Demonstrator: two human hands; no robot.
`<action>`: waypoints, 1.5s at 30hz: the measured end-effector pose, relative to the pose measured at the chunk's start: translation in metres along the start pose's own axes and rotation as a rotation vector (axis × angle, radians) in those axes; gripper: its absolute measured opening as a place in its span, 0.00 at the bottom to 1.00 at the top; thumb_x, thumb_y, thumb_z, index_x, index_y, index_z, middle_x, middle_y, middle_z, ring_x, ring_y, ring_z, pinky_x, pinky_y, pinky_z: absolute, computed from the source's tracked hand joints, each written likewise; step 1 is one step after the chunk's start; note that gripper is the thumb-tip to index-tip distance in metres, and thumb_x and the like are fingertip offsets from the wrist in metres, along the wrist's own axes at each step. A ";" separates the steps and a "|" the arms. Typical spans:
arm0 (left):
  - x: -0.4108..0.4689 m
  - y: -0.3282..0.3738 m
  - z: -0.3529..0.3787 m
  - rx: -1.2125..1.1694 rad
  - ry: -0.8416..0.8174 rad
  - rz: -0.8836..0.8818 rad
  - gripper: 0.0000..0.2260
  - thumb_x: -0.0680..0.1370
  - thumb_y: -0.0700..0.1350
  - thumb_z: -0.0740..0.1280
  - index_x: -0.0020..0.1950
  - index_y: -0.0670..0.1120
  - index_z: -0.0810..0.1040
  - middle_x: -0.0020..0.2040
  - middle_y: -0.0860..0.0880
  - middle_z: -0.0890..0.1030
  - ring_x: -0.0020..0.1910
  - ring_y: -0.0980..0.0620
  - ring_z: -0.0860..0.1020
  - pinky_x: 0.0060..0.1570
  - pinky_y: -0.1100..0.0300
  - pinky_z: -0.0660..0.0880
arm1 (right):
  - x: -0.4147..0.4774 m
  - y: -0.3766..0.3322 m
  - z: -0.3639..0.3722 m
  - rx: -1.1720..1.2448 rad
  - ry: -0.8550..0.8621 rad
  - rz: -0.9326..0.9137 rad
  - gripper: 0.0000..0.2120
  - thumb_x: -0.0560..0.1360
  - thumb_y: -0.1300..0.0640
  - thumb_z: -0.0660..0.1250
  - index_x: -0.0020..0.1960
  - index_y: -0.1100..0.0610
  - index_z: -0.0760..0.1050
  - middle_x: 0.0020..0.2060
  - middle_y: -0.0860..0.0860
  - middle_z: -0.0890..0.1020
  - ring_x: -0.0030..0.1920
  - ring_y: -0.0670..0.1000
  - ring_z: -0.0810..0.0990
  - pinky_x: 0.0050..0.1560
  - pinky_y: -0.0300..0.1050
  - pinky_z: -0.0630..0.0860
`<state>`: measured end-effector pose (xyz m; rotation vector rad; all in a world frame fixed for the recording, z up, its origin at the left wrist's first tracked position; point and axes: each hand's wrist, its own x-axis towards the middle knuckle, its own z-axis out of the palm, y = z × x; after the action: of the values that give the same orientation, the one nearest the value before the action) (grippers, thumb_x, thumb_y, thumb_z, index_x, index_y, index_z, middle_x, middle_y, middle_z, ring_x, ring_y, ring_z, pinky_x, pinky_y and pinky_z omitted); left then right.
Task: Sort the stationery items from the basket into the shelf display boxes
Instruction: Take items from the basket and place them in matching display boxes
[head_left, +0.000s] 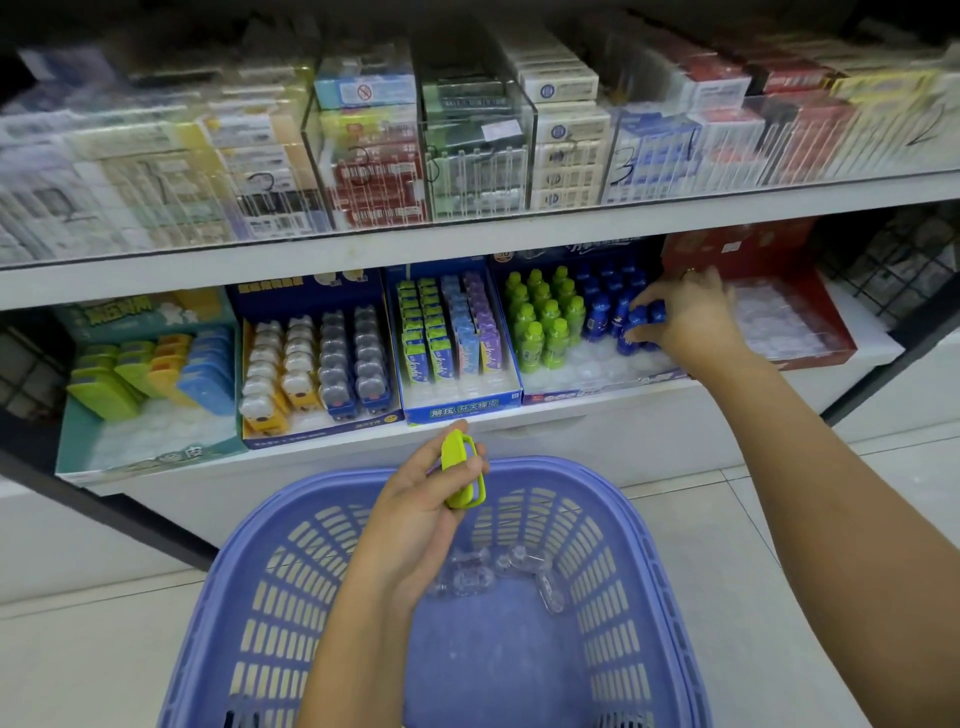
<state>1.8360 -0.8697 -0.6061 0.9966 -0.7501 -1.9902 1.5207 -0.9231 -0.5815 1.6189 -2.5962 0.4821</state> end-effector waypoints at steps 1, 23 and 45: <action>-0.001 0.001 0.001 -0.044 -0.013 0.014 0.19 0.71 0.36 0.67 0.62 0.43 0.76 0.43 0.47 0.81 0.41 0.55 0.80 0.40 0.66 0.78 | -0.004 -0.004 0.001 0.000 0.033 0.004 0.19 0.64 0.51 0.77 0.53 0.54 0.80 0.51 0.60 0.75 0.57 0.61 0.67 0.54 0.51 0.62; -0.028 0.062 -0.074 -0.103 0.329 0.480 0.10 0.78 0.36 0.64 0.59 0.41 0.76 0.54 0.44 0.82 0.52 0.52 0.82 0.55 0.61 0.78 | -0.144 -0.238 0.000 1.178 -0.418 -0.229 0.10 0.72 0.64 0.71 0.51 0.54 0.77 0.42 0.50 0.81 0.41 0.46 0.80 0.45 0.38 0.79; -0.023 0.100 -0.208 1.273 0.492 0.548 0.25 0.78 0.42 0.65 0.74 0.44 0.64 0.73 0.48 0.65 0.76 0.50 0.53 0.71 0.59 0.53 | -0.082 -0.447 0.077 0.317 -0.287 -0.733 0.12 0.75 0.58 0.67 0.58 0.59 0.78 0.57 0.60 0.78 0.59 0.58 0.74 0.53 0.41 0.69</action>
<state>2.0573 -0.9359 -0.6292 1.6190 -1.7965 -0.5887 1.9621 -1.0548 -0.5648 2.7263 -1.8999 0.6481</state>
